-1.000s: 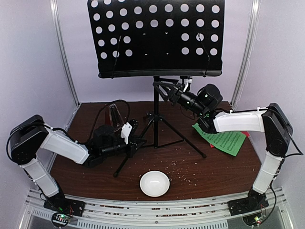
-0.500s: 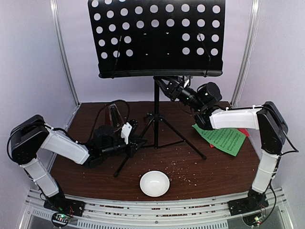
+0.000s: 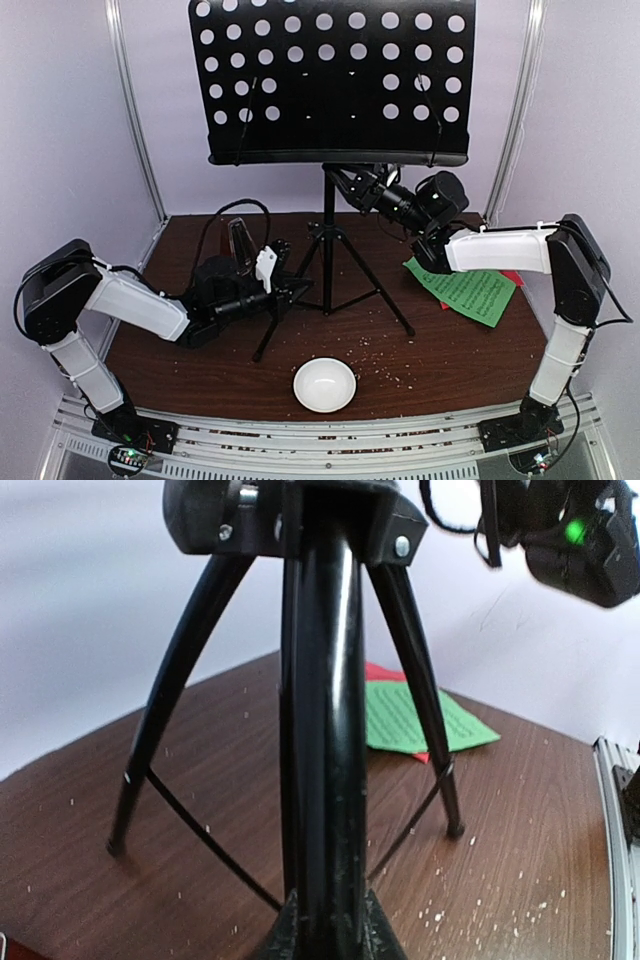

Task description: Pack up the instrument practice props

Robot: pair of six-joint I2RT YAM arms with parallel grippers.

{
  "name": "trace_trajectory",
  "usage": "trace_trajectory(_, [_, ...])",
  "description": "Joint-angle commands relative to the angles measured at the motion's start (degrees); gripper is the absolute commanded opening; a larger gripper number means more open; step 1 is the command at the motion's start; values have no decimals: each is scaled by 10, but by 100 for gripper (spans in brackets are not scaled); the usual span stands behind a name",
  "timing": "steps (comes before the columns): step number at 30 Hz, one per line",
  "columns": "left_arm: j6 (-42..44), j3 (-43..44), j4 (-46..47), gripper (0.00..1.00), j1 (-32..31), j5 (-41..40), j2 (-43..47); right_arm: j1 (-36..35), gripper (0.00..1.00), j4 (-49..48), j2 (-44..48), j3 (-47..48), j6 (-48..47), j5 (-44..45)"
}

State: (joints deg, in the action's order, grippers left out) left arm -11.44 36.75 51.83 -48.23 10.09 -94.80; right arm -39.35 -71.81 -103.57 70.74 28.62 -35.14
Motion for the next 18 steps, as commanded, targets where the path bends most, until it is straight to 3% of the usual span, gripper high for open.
trace_trajectory(1, [5, 45, 150, 0, -3, 4, 34, -14, 2, 34, 32, -8, -2, -11])
trace_trajectory(18, [-7, 61, 196, 0, -3, 6, -5, -36, 0, 94, 58, -15, -62, 7])
